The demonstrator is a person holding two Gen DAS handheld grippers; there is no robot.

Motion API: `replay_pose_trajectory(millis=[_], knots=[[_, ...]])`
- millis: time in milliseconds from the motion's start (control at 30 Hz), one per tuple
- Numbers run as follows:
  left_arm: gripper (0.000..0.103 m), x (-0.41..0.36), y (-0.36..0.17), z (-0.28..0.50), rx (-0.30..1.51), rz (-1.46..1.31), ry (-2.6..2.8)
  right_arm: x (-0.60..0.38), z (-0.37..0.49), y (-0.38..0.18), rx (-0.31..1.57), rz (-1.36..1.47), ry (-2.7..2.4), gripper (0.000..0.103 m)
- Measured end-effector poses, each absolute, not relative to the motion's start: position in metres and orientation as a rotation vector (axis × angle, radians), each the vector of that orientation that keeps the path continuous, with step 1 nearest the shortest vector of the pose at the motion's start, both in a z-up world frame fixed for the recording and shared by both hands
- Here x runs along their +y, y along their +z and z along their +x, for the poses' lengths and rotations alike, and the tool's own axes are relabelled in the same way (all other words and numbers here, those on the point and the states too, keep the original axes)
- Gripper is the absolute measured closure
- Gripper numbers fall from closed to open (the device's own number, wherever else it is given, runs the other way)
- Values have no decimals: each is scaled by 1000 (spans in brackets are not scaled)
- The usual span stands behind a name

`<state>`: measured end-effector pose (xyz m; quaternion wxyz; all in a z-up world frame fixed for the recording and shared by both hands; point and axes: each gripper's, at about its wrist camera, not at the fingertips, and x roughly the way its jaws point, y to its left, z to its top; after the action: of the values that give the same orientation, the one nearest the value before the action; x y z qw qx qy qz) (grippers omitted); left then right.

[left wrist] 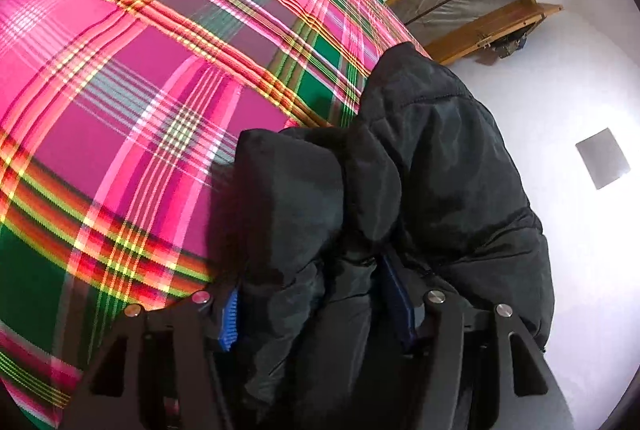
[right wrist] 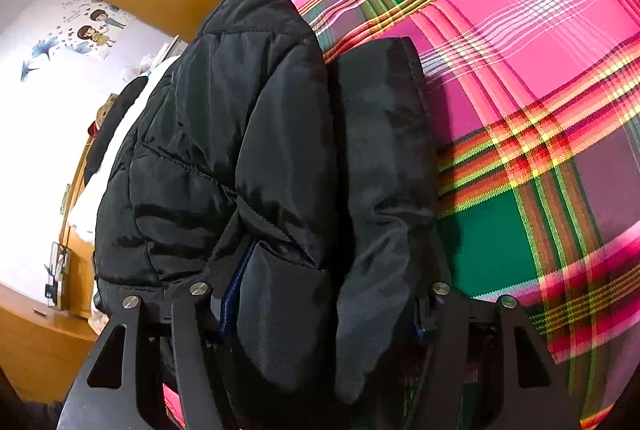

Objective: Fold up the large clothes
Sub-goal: 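Lift the held edge with both grippers and fold it over the jacket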

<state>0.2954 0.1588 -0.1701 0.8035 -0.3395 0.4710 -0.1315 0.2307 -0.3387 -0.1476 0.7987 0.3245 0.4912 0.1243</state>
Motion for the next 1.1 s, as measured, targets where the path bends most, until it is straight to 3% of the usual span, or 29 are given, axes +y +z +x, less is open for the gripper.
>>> replay_pose_trajectory(millis=[167, 267, 633, 1100], knots=[[66, 149, -155, 292, 1015, -636, -256, -328, 226, -131, 1049, 640, 247, 63], [75, 135, -136, 285, 1001, -533, -209, -325, 222, -119, 1038, 622, 225, 72], [79, 121, -58, 244, 823, -482, -240, -322, 191, -64, 953, 591, 223, 80], [80, 132, -19, 206, 770, -484, -279, -310, 175, -17, 888, 582, 263, 80]])
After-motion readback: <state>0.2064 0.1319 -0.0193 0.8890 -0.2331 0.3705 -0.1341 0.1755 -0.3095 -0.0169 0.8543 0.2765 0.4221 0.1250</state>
